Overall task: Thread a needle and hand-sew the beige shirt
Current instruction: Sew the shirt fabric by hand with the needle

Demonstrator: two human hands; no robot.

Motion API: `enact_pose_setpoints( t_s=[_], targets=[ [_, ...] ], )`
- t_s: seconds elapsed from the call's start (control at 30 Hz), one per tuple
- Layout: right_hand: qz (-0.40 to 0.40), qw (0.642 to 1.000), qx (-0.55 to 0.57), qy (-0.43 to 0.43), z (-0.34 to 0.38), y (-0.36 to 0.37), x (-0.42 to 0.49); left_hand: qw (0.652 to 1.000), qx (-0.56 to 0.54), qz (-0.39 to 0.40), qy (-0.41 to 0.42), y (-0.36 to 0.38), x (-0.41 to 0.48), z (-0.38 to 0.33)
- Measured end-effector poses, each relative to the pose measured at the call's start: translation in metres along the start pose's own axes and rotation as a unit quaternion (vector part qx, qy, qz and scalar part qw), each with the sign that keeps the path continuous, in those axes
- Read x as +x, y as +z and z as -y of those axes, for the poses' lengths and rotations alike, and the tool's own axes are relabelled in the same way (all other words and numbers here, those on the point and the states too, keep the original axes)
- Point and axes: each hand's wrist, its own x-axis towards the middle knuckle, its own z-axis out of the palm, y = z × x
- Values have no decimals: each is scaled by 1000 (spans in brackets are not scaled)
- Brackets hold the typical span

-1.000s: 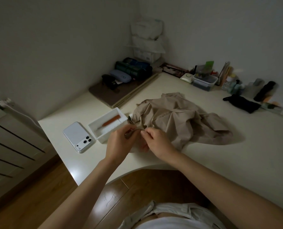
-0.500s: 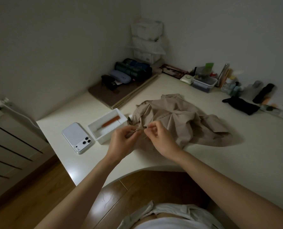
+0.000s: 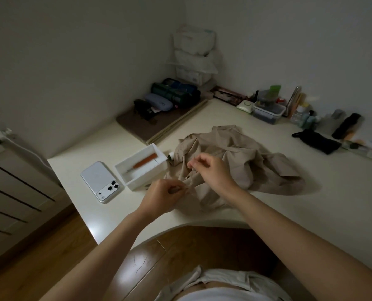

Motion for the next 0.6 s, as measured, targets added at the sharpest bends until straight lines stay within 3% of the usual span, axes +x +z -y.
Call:
enact_pose_setpoints(
  t_s=[0.17,0.23,0.3,0.4,0.6],
  targets=[
    [20,992,115,42,6,-5,12,973,196,114,-25,0,-9,24],
    [19,990,134,43,7,-8,14,958,198,198,-52,-5,-7,29],
    [14,991,125,40,8,-11,17,966,80,232,-84,-12,-4,23],
    [13,992,121,31,12,-12,21,966,-130,198,-106,-20,2,-2],
    [-2,996,88,20,3,-17,31,933,-314,160,-68,-20,10,-32]
  ],
)
